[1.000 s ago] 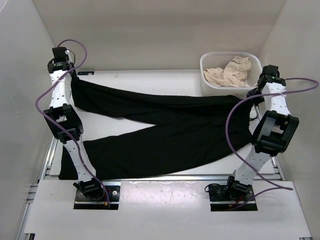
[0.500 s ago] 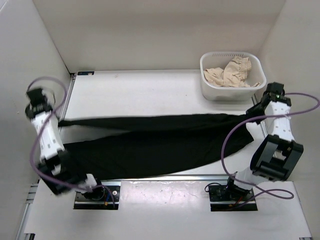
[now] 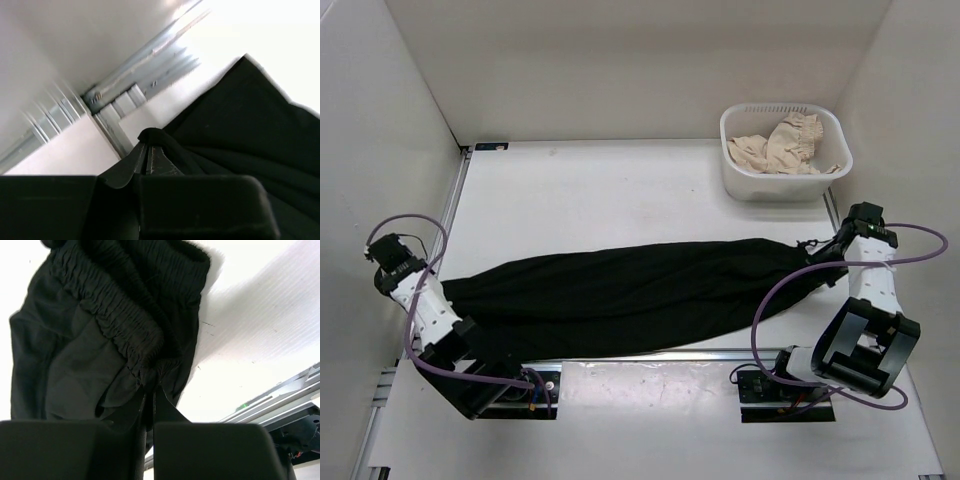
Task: Fold and stack the trousers
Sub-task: Fold the trousers
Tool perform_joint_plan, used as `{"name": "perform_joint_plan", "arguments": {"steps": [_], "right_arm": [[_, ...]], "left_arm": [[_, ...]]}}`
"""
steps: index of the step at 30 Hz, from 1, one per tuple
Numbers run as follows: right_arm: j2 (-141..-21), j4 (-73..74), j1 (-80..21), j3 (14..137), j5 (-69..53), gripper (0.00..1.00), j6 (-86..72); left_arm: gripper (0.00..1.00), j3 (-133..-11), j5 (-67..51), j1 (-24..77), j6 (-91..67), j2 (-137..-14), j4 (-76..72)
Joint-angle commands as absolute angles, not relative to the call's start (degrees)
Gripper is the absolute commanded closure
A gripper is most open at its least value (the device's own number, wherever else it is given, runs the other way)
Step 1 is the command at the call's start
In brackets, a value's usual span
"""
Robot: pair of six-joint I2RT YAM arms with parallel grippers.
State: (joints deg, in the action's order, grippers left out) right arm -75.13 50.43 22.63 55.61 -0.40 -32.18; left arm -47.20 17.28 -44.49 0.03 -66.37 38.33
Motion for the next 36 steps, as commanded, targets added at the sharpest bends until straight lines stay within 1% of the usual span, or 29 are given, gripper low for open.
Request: {"name": "perform_joint_plan", "arguments": {"steps": [1,5,9,19,24,27,30,36], "right_arm": [[-74.6,51.6,23.8,58.5,-1.6,1.00,-30.5],[-74.6,54.5,24.4,63.5,-0.5,1.00,-29.9],[-72.2,55.0,24.4,62.8,2.2,1.00,-29.9],[-67.9,53.4,26.0,49.8,3.1,1.00,-29.4],[-67.3,52.8,27.2,46.2,4.6,1.00,-29.4],[-67.3,52.3,28.6,45.5,4.6,1.00,-29.4],[-67.8,52.3,28.6,45.5,7.9,1.00,-29.4],[-69.0,53.9,29.7,49.6,8.5,1.00,-29.4]], "left_arm": [[0.86,-53.2,16.2,-45.8,0.0,-67.1,34.8],[0.86,-58.7,15.6,-47.8,0.0,-67.8,34.8],[0.86,-60.1,14.9,-51.1,0.0,-68.3,34.8],[0.86,-42.8,14.3,-57.2,0.0,-60.2,34.8],[0.86,-39.2,14.8,-60.0,0.0,-60.2,34.8],[0.86,-39.2,14.9,-61.3,0.0,-62.2,34.8],[0.86,-40.2,14.9,-63.0,0.0,-64.6,34.8],[0.86,-47.0,13.1,-65.8,0.0,-68.8,34.8]]}}
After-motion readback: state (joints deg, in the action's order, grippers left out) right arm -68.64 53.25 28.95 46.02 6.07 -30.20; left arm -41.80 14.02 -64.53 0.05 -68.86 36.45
